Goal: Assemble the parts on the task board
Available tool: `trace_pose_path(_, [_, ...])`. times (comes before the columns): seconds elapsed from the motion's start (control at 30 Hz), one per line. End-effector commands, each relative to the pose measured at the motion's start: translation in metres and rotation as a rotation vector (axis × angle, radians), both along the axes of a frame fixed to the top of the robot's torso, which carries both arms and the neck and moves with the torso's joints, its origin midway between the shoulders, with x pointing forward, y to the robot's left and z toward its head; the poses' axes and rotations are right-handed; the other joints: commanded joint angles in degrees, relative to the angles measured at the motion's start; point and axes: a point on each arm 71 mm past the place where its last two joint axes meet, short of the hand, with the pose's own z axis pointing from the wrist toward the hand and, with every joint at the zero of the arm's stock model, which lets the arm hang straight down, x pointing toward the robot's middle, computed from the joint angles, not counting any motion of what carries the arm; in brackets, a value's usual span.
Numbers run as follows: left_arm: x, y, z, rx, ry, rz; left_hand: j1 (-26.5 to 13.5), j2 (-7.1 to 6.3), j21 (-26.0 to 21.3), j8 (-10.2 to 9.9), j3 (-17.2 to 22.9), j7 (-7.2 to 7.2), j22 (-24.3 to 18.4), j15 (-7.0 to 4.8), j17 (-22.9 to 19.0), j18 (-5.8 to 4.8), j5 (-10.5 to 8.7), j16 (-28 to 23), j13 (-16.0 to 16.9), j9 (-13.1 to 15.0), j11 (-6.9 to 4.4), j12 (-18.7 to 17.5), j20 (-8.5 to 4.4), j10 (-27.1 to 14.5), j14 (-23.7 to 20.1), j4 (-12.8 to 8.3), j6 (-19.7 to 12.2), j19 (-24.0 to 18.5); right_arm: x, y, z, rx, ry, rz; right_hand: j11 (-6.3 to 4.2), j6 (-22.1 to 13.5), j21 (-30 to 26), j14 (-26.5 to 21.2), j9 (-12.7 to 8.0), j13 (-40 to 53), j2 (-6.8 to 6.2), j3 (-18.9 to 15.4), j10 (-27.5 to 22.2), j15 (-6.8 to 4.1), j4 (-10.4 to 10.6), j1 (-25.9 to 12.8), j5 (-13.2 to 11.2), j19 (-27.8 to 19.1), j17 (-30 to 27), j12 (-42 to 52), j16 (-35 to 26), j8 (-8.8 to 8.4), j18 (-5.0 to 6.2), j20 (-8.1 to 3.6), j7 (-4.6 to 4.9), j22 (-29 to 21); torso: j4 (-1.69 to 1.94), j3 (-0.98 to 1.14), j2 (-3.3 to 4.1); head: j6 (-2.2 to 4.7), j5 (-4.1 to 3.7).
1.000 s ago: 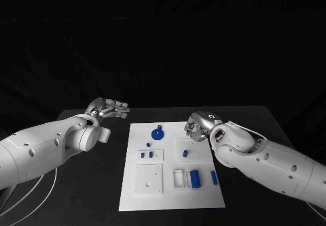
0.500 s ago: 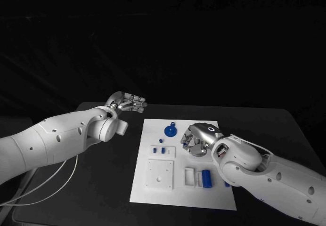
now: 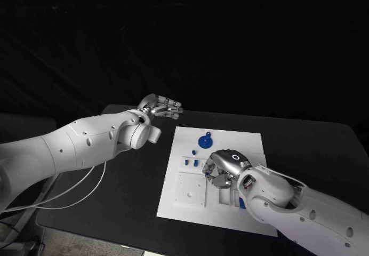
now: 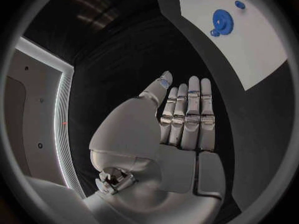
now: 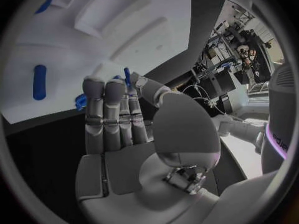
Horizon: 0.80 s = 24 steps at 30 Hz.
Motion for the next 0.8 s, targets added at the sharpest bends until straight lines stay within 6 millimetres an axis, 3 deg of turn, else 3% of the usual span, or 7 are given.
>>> trace_pose_path(0.03, [0.0, -0.003, 0.002, -0.008, -0.02, -0.003, 0.09, 0.19, -0.22, -0.03, -0.07, -0.05, -0.05, 0.23, 0.05, -0.9, -0.27, -0.32, -0.03, 0.07, 0.0, 0.03, -0.07, 0.13, 0.05, 0.31, 0.25, 0.33, -0.003, 0.006, -0.003, -0.032, -0.031, 0.032, -0.07, 0.42, -0.33, 0.06, 0.08, 0.03, 0.69, -0.25, 0.56, -0.31, -0.11, 0.04, 0.25, 2.31, 0.04, 0.06, -0.35, 0.37, 1.07, -0.42, 0.05, 2.99, 0.03, 0.03, 0.04, -0.51, 0.95])
trace_pose_path(0.47, [-0.002, -0.012, 0.003, 0.001, -0.029, -0.033, 0.0, 0.21, -0.19, -0.05, -0.06, -0.01, -0.16, 0.25, 0.06, -0.92, -0.24, -0.29, -0.03, 0.06, 0.02, 0.03, -0.04, 0.08, 0.05, 0.52, 0.08, 0.31, -0.009, 0.021, -0.019, -0.017, -0.076, 0.041, -0.09, 0.54, -0.39, 0.28, 0.1, 0.03, 0.51, 0.16, 0.65, -0.35, -0.23, -0.02, 0.21, 2.44, -0.04, 0.06, -0.44, 0.37, 1.07, -0.45, 0.01, 2.96, 0.05, 0.05, 0.04, -1.44, 2.03])
trace_pose_path(0.8, [-0.002, -0.012, 0.003, 0.001, -0.026, -0.036, -0.12, 0.2, -0.22, -0.03, -0.12, 0.0, -0.27, 0.28, 0.07, -0.92, -0.26, -0.3, -0.02, 0.07, 0.04, 0.04, -0.01, 0.03, 0.02, 0.71, 0.01, 0.33, -0.013, 0.024, -0.025, -0.019, -0.074, 0.046, -0.11, 0.59, -0.29, 0.4, 0.09, 0.02, 0.4, 0.32, 0.72, -0.38, -0.22, -0.07, 0.19, 2.49, -0.09, 0.06, -0.5, 0.37, 1.04, -0.47, -0.01, 2.96, 0.0, 0.07, 0.03, -1.68, 2.08])
